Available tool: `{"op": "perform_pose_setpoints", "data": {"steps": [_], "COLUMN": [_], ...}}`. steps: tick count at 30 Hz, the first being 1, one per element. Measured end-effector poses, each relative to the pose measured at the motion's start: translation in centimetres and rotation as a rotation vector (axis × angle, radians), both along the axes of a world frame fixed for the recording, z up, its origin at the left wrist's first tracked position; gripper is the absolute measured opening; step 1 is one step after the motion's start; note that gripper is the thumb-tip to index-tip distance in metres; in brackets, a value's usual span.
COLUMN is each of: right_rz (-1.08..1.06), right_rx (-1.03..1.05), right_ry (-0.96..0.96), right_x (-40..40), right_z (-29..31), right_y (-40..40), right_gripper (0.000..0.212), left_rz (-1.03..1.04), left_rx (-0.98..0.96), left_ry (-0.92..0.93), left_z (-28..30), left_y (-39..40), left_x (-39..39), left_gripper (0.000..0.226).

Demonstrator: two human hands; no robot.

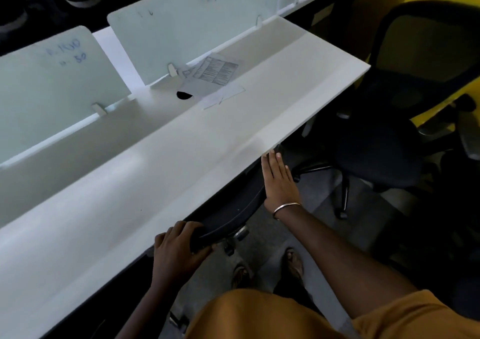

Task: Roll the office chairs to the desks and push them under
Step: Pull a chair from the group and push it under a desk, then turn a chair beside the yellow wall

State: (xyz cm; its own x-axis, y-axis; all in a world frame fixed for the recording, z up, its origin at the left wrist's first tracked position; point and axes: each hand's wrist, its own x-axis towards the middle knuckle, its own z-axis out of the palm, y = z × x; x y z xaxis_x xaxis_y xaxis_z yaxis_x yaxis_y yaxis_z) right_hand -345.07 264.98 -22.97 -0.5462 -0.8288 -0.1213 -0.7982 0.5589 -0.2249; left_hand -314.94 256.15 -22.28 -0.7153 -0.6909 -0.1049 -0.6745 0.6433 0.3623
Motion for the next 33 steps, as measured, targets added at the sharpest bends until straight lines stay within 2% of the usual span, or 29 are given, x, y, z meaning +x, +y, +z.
{"op": "perform_pose_setpoints", "data": {"steps": [2,5,9,16,23,30,33], "right_rz": [-0.012,-0.073,-0.130,-0.316,-0.536,-0.837,-0.925], "right_rx": [-0.024,-0.074,-0.089,-0.088,-0.014,0.033,0.007], "right_ry": [-0.075,-0.161,-0.235,-0.296,-0.335,-0.341,-0.350], "right_x": [0.8,1.6,0.6,-4.6,-8.8,-13.9,-15.7], "right_z": [-0.1,-0.2,-0.4,-0.9,-1.4,-1.1,-0.6], "right_y": [0.9,3.3,7.0,17.0,28.3,40.3,45.4], "right_gripper": [0.109,0.097,0.087,0.079,0.075,0.071,0.068], "left_rz": [-0.068,-0.126,-0.249,-0.479,-0.738,-0.941,-0.973], "left_rx": [0.054,0.185,0.239,0.206,0.424,0.459,0.463], "left_ry": [0.106,0.318,0.361,0.302,0.112,-0.091,-0.125], "left_z": [0.6,1.9,2.7,2.0,0.4,0.5,1.2], "left_y": [0.3,0.3,0.5,3.9,11.2,20.2,24.2], "left_x": [-0.5,-2.4,-5.9,-14.7,-22.8,-32.2,-36.2], "left_gripper": [0.046,0.034,0.024,0.022,0.018,0.045,0.047]}}
